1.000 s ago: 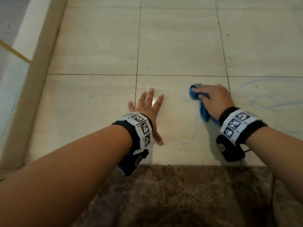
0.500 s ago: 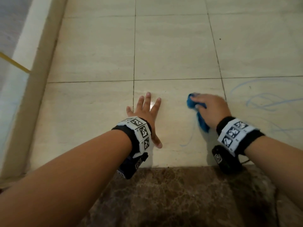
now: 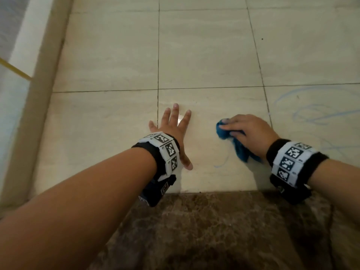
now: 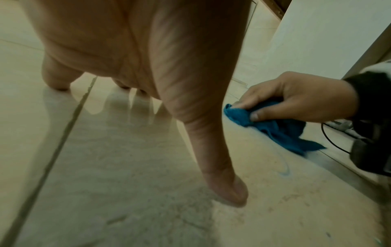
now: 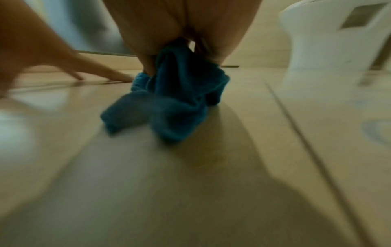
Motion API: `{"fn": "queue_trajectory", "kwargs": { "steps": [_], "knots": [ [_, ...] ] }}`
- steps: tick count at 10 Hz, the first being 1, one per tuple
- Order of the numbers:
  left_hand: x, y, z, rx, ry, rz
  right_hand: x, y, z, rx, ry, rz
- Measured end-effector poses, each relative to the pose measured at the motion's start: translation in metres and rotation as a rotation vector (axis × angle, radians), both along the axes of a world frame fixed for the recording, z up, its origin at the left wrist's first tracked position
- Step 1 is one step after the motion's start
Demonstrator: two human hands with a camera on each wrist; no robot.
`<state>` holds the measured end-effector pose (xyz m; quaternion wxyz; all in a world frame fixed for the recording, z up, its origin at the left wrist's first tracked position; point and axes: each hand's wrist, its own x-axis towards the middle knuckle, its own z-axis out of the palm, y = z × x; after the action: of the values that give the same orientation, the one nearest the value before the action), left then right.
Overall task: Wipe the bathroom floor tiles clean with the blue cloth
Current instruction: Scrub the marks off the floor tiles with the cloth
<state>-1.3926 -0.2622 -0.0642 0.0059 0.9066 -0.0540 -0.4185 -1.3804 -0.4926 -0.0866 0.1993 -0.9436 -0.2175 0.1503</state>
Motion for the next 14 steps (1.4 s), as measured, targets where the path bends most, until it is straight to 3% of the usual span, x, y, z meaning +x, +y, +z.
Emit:
{"fn": "queue_trajectory", "kwargs": {
  "steps": [1,2,3,4,5,7,8,9,10,11,12,13,14],
  "knots": [
    [-0.001,0.001,-0.001,-0.017,-0.01,0.003,0.031,-0.032,0.004,0.055,-0.061,-0.461],
    [-0.001,0.001,-0.001,-0.018,-0.002,0.001,0.022,-0.035,0.005,-0.019,-0.066,-0.543],
    [-0.001,0.001,-0.002,-0.014,-0.005,-0.003,-0.001,-0.016,0.0,0.017,-0.028,-0.188],
    [-0.001,0.002,0.0,-0.023,-0.002,0.004,0.016,-0.031,-0.001,0.073,-0.057,-0.322],
    [-0.001,0.001,0.0,-0.023,-0.001,0.005,0.023,-0.045,0.001,0.033,-0.076,-0.595],
    [-0.002,0.001,-0.003,0.008,-0.029,-0.024,-0.017,-0.02,0.001,0.015,0.049,-0.096],
    [-0.001,0.001,-0.001,0.013,-0.027,-0.028,-0.003,-0.026,-0.002,0.11,-0.053,-0.474],
    [-0.001,0.0,-0.001,0.008,-0.026,-0.024,-0.017,-0.001,-0.002,0.066,-0.036,-0.385],
    [-0.002,-0.001,0.001,0.026,-0.045,-0.064,-0.029,0.018,0.004,-0.079,0.054,0.041],
    [-0.007,-0.008,0.002,-0.063,-0.084,-0.103,0.002,-0.009,0.003,0.003,0.005,-0.204],
    [-0.012,-0.015,-0.004,-0.114,-0.087,-0.158,-0.006,-0.012,0.003,-0.03,-0.058,-0.337],
    [-0.017,-0.015,-0.013,-0.063,-0.085,-0.215,-0.047,0.013,0.004,0.009,-0.022,0.085],
    [-0.017,-0.013,-0.015,-0.06,-0.102,-0.217,-0.028,0.007,-0.001,0.003,0.025,0.094]
  ]
}}
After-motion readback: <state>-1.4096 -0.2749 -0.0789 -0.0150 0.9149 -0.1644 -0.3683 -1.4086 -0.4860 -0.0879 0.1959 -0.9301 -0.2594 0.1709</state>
